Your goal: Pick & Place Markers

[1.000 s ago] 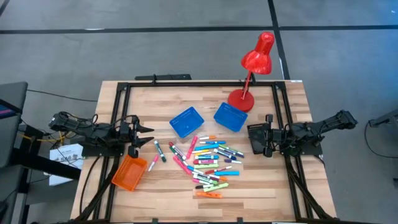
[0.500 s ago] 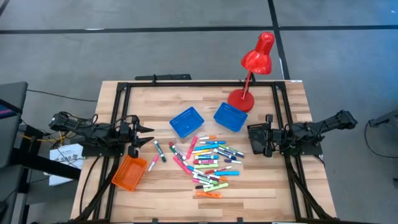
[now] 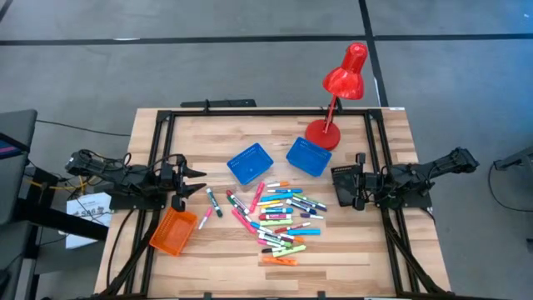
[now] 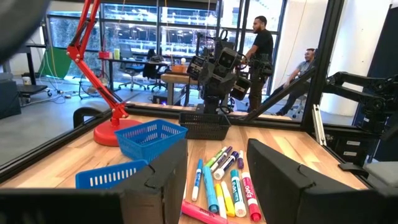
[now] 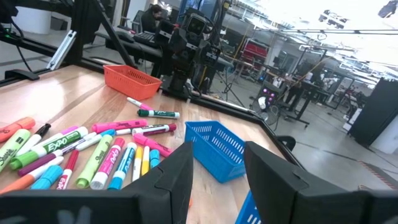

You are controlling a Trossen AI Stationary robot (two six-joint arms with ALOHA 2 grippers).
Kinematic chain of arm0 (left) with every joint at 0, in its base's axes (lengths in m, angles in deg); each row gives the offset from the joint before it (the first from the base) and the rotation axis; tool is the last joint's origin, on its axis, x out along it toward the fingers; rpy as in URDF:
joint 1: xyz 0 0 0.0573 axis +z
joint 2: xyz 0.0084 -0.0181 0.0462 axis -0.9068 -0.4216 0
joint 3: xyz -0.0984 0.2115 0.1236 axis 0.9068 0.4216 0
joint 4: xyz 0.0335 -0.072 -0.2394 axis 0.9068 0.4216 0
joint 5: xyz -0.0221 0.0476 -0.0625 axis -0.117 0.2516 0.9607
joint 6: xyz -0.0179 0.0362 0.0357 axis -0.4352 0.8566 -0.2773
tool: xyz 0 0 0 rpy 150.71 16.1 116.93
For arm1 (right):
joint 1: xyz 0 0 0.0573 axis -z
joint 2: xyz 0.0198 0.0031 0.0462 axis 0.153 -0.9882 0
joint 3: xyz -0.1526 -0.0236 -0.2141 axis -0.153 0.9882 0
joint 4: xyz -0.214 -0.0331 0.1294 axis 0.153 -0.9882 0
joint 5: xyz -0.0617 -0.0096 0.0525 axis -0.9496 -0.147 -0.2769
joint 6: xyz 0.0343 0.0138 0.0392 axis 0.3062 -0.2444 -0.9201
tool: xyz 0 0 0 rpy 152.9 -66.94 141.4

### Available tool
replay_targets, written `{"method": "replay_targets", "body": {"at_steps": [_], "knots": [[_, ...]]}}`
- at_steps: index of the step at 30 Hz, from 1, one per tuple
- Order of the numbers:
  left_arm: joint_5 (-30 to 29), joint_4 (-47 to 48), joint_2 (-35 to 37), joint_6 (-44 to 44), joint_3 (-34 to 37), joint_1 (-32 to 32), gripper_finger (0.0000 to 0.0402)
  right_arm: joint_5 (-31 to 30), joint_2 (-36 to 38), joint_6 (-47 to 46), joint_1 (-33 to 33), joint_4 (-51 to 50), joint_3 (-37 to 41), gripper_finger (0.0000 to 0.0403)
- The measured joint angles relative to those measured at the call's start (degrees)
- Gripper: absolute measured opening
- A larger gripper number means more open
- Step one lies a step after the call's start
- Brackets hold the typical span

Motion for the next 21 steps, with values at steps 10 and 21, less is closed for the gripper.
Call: {"method": "replay_targets", "body": {"at_steps": [10, 21], "knots": [[0.0, -0.9, 0.0, -0.4, 0.0, 0.0, 0.0163, 0.2, 0.0, -3.4, 0.2, 0.2, 0.0, 0.0134], [0.0, -1.1, -0.1, -3.5, 0.0, 0.0, 0.0163, 0.2, 0.0, -28.2, 0.5, 0.8, 0.1, 0.0134]]}}
